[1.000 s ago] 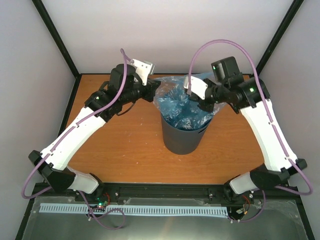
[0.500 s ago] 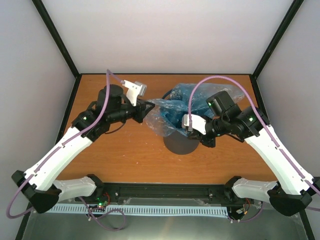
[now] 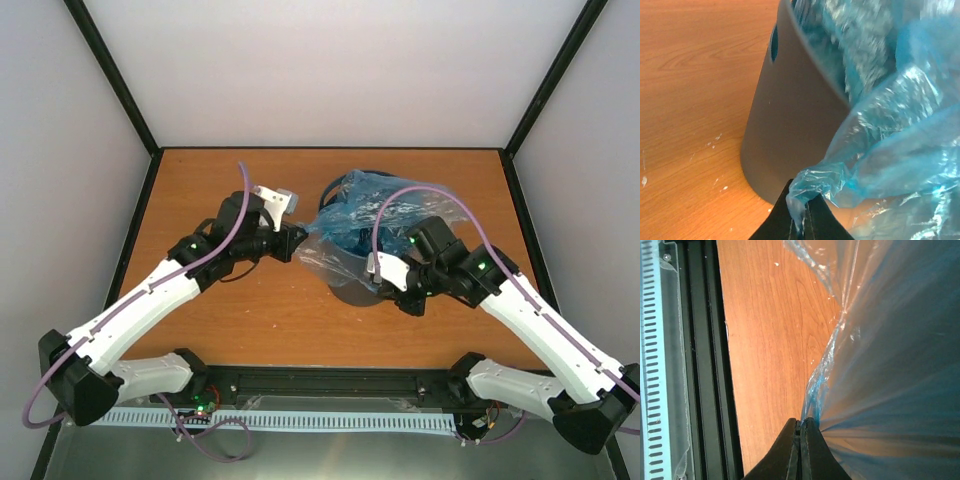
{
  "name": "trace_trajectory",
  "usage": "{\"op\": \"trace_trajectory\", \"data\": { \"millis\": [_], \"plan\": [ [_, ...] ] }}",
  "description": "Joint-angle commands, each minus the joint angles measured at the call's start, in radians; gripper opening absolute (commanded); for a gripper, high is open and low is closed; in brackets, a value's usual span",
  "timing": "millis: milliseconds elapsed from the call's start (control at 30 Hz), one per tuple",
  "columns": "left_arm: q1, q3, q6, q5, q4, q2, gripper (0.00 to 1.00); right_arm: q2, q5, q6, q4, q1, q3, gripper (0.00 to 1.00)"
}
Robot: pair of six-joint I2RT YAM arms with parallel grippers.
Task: Put the trash bags into the trash bin
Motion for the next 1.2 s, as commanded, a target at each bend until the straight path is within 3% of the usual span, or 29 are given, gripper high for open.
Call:
{"op": "trace_trajectory", "data": {
  "millis": [0,100,167,200,267,433,567,833,1167],
  "plan": [
    [0.002,-0.055,-0.033,-0.054,0.082,-0.012,0.01,-0.066,0.022,0.068,0.106,0.008,-0.060,0.03],
    [0.002,-0.067,-0.023,-0.090,0.071,-0.037,0.03,-0.098,0.019,0.076,0.105,0.009,-0.068,0.13],
    [0.002,-0.047,-0.002,-0.115,0.023,-0.056,0.20,-0.114,-0.007,0.050,0.045,0.009,-0.042,0.32],
    [0.002,-0.038,0.014,-0.113,0.009,-0.080,0.39,-0.127,-0.013,0.041,0.014,0.009,-0.020,0.41],
    [0.002,-0.039,0.048,-0.090,-0.004,-0.134,0.59,-0.175,-0.009,0.032,-0.021,0.008,0.027,0.53],
    [0.002,0.012,0.141,-0.050,-0.077,-0.240,0.76,-0.224,-0.054,-0.023,-0.149,-0.029,0.184,0.62],
    [0.002,0.084,0.190,-0.053,-0.114,-0.263,0.79,-0.217,-0.046,-0.024,-0.138,-0.033,0.298,0.62],
    [-0.011,0.171,0.327,-0.023,-0.085,-0.182,0.78,-0.136,0.395,-0.030,0.049,-0.041,0.367,0.75],
    [-0.218,0.293,0.562,-0.309,-0.142,0.022,0.83,-0.129,0.592,-0.177,0.143,-0.051,0.261,0.80]
  ]
}}
